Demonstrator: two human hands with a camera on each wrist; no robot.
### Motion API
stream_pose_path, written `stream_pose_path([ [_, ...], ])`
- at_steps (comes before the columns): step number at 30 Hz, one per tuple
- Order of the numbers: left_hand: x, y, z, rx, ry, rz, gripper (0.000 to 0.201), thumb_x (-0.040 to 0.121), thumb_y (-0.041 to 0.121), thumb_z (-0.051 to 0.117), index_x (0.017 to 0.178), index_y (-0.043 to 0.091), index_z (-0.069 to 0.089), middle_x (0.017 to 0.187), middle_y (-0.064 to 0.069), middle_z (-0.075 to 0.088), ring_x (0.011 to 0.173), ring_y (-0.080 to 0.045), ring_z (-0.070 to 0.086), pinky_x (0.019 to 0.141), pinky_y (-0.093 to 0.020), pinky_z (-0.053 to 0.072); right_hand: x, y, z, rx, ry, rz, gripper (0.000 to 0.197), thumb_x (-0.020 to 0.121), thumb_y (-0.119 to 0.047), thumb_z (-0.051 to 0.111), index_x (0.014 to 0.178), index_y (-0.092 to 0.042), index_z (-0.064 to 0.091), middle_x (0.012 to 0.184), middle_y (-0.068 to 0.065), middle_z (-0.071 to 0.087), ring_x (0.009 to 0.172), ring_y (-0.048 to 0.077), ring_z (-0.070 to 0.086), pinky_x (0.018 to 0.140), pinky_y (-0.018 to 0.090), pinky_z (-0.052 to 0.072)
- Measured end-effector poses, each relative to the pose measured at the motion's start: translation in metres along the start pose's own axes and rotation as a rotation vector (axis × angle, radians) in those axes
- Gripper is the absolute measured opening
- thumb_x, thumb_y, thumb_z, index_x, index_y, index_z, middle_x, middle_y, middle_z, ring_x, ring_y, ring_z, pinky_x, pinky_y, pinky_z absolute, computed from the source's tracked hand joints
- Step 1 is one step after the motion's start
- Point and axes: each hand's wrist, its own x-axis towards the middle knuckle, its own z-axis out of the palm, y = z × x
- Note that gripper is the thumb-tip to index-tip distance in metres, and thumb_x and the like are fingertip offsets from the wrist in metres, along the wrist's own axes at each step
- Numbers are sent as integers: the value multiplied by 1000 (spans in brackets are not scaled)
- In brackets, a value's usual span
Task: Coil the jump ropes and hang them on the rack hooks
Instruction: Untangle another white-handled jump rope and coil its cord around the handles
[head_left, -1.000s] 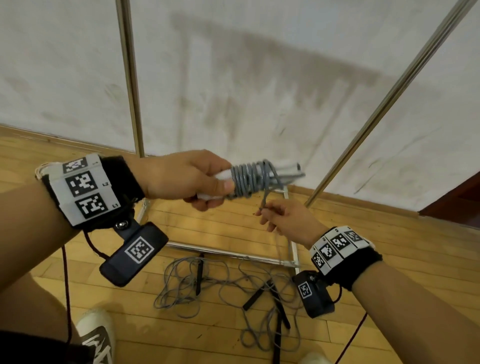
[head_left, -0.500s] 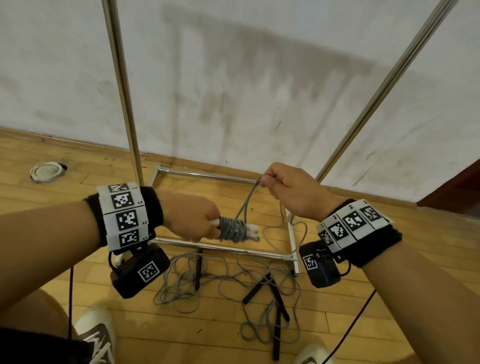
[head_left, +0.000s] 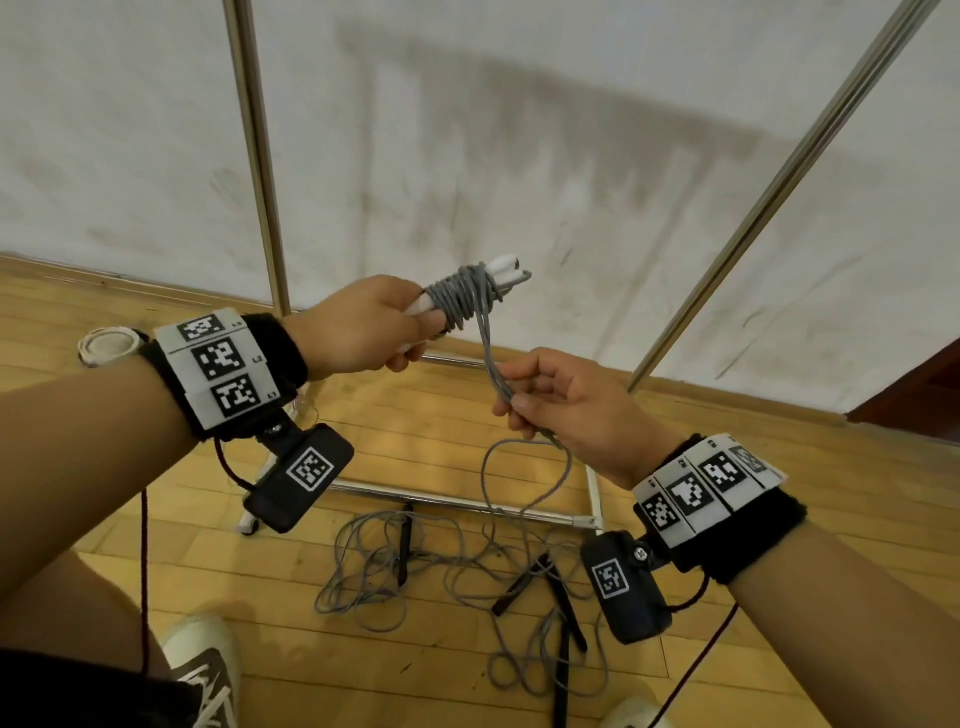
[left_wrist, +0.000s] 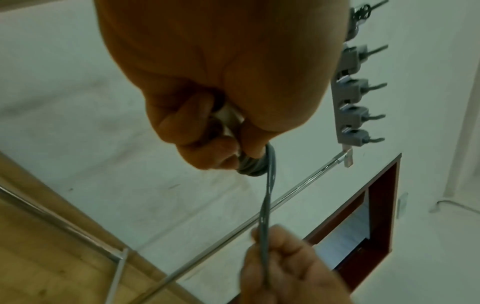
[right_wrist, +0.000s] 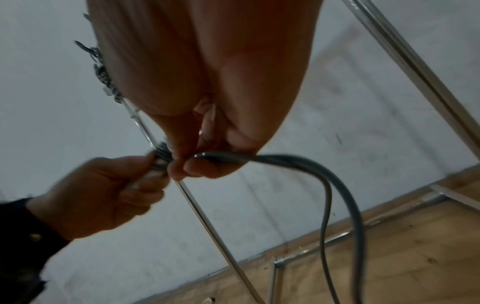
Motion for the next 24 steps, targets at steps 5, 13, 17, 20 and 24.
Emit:
stream_pose_path([
  [5,-16,15,-4,-112,-182,105,21,103,22,49,89,9,57,64,1,58,49,-10,50,45,-20,36,4,23,-2,-46,32,65,14,98,-15,57,99,-7,69,70,5,69,49,9,52,46,20,40],
  [13,-40,25,11,-39,-604,174,23,94,25,50,92,3,55,62,-3,52,48,-13,43,49,-24,36,10,38,-16,-306,-24,22,9,79,-19,80,80,-26,75,66,-12,67,58,-4,61,55,13,47],
  [17,-40,20,22,97,-715,158,21,97,27,51,87,8,55,66,0,57,53,-12,51,56,-24,43,15,32,-20,-392,16,9,22,91,-24,63,78,-18,79,71,-6,72,69,6,66,62,20,52],
  [20,-35,13,29,207,-762,109,21,101,23,53,81,16,55,67,4,60,56,-10,55,59,-22,46,23,31,-23,-651,65,-65,25,96,-41,56,78,-26,66,60,-24,63,57,-3,58,51,16,38],
  [24,-29,1,38,447,-708,35,21,101,30,53,82,21,56,66,8,61,56,-6,54,57,-21,46,26,25,-25,-687,142,-91,39,85,-62,56,74,-25,51,53,-9,47,48,3,42,50,20,34],
])
